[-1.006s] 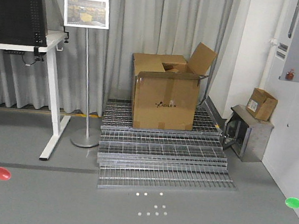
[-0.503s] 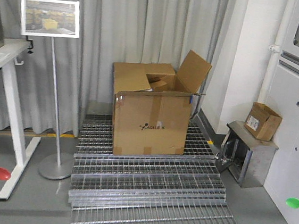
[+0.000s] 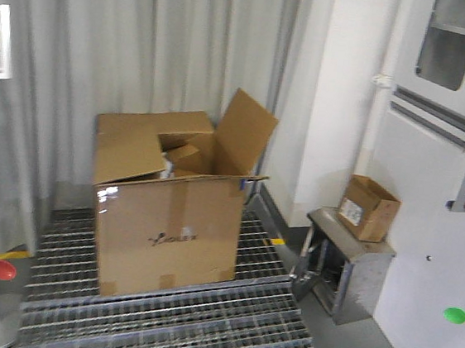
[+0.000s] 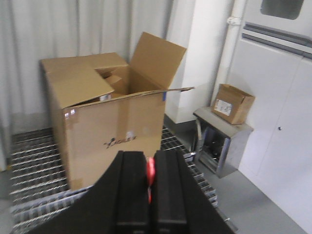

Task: Sort red and green spoons into left cabinet
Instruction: 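Drive the base toward the open white cabinet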

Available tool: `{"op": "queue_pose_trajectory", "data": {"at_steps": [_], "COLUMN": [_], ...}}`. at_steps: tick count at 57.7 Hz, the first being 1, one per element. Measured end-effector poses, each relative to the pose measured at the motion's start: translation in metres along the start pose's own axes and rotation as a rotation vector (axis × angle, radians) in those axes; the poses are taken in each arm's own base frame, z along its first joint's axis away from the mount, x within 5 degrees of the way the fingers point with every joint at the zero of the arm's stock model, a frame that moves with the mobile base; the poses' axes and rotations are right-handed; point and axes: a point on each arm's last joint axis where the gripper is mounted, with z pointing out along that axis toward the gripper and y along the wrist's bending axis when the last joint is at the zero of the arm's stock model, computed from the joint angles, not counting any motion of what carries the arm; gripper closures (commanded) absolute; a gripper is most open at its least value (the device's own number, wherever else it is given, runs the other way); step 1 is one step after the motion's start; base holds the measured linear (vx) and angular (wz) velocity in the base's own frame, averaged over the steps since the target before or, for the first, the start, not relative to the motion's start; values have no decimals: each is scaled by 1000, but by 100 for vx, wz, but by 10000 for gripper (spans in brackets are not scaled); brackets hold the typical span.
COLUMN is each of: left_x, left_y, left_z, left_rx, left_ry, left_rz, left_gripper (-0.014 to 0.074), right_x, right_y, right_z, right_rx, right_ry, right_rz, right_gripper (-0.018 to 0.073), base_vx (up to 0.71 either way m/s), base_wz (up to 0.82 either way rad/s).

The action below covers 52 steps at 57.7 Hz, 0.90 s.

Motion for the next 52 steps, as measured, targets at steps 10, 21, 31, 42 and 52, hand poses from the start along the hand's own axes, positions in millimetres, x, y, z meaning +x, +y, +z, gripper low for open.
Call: {"op": "queue_pose_trajectory", "data": {"at_steps": [10, 21, 31, 42, 52], "left_x": [0, 0, 0, 0, 0], "left_y": [0, 0, 0, 0, 0], "left_z": [0, 0, 0, 0, 0], "left_rx": [0, 0, 0, 0, 0], "left_ry": [-1, 0, -1, -1, -1], "left_rz": [0, 0, 0, 0, 0], "left_gripper": [603, 603, 603, 603, 603], "right_x": [0, 0, 0, 0, 0], "right_y": [0, 0, 0, 0, 0], "right_z": [0, 0, 0, 0, 0], "right_rx": [0, 0, 0, 0, 0], "right_ry": [0, 0, 0, 0, 0], "right_rz": [0, 0, 0, 0, 0], "right_gripper": [562, 562, 562, 562, 562], "base_vx": [44, 36, 28, 22, 18], "base_wz": [-48, -67, -88, -84, -70]}}
